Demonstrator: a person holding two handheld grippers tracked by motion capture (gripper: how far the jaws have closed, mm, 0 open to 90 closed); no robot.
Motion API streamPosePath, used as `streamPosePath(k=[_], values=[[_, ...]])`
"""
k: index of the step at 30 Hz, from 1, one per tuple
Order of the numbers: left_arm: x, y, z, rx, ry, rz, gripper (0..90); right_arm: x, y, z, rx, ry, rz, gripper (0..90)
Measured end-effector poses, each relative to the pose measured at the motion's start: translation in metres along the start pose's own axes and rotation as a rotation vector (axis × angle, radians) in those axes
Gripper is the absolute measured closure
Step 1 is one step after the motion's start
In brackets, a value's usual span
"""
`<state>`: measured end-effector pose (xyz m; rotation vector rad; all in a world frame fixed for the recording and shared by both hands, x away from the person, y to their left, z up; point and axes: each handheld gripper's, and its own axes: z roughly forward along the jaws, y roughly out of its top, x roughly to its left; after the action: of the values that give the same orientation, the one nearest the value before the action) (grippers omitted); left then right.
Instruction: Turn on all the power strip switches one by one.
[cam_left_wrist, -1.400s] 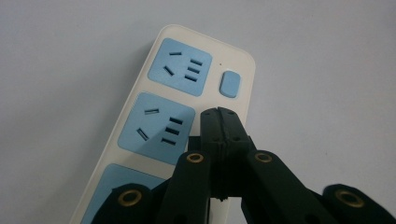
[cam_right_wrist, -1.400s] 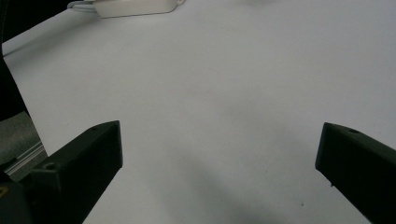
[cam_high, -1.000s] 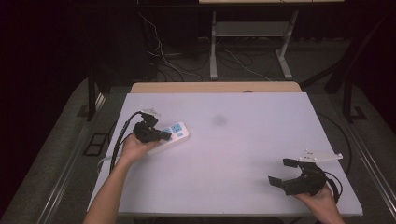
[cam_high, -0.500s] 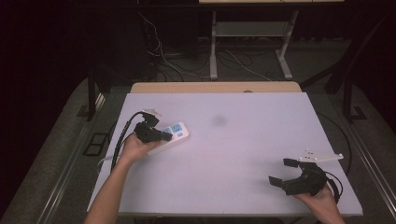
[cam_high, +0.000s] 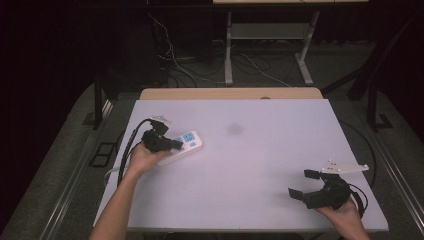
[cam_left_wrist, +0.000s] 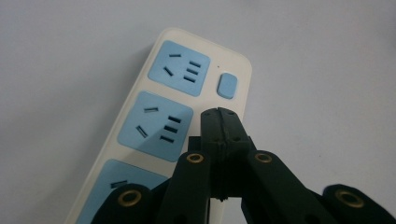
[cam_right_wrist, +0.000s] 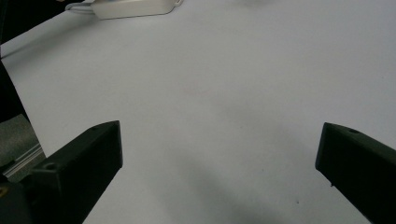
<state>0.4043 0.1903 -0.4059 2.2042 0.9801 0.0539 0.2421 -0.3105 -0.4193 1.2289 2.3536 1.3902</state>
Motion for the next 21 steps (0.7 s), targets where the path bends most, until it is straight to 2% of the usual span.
streamPosePath(k=[7,21], values=[[-0.002,0.008,-0.009,0.0,0.007,0.013,89.9,0.0,0.0,0.0,0.001,0.001,-0.002,0.6],[-0.01,0.034,-0.014,0.006,0.023,0.059,89.9,0.0,0.0,-0.001,-0.002,-0.004,0.001,0.6]])
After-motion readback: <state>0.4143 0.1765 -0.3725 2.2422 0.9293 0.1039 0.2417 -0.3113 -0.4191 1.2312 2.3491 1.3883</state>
